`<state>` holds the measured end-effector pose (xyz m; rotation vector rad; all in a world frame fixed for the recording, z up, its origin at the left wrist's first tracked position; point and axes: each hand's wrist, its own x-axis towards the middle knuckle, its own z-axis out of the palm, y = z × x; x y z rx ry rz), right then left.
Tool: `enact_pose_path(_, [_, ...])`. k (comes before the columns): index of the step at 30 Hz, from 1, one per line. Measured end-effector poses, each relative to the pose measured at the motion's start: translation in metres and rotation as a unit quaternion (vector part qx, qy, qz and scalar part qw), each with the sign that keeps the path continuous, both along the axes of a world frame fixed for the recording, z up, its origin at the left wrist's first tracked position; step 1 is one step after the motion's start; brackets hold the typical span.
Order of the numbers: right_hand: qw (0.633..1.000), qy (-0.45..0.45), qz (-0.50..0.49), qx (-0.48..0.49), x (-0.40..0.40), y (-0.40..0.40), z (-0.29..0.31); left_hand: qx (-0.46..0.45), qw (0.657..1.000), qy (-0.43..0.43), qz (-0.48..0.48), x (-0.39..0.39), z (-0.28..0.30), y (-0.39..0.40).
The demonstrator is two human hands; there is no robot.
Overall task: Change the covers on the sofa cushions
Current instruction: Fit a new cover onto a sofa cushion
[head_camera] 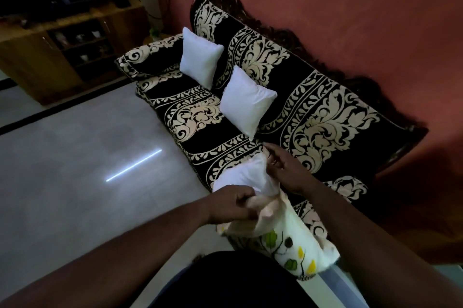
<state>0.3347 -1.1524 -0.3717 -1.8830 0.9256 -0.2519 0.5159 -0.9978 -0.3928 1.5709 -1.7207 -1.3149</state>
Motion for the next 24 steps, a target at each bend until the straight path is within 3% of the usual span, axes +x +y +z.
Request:
enact_pose_path(5, [0.982,0.122,0.141,-0.019,0.015,0.018,-0.008,-0.130,0.977,-0.159,-0.057,0.003,0.013,-0.012])
enact_pose_path(9, [0.946,0.187,0.263,0.014,0.029,0.041,-0.016,-0.136,0.967,-0.211,-0.051,0.021,0.031,-0.018])
enact_pose_path(11, [0.933,0.204,0.291,0.051,0.036,0.040,-0.005,-0.109,0.975,-0.190,-0.039,0.029,0.031,-0.019])
enact_pose_path(15, [0.935,0.106,0.239,0.241,0.026,0.028,-0.004,-0.047,0.995,-0.073,0.054,0.043,0.023,-0.018])
enact_pose_path(19, [0.922,0.063,0.187,0.333,0.016,0.024,0.002,-0.023,0.990,-0.130,0.041,0.059,0.012,-0.018])
enact_pose_path(21, [0.930,0.054,0.166,0.323,0.020,0.020,0.013,-0.016,0.991,-0.123,0.057,0.066,0.009,-0.016])
enact_pose_path(24, [0.951,0.081,0.199,0.223,0.031,0.019,0.027,-0.030,0.990,-0.112,0.081,0.055,0.012,-0.022])
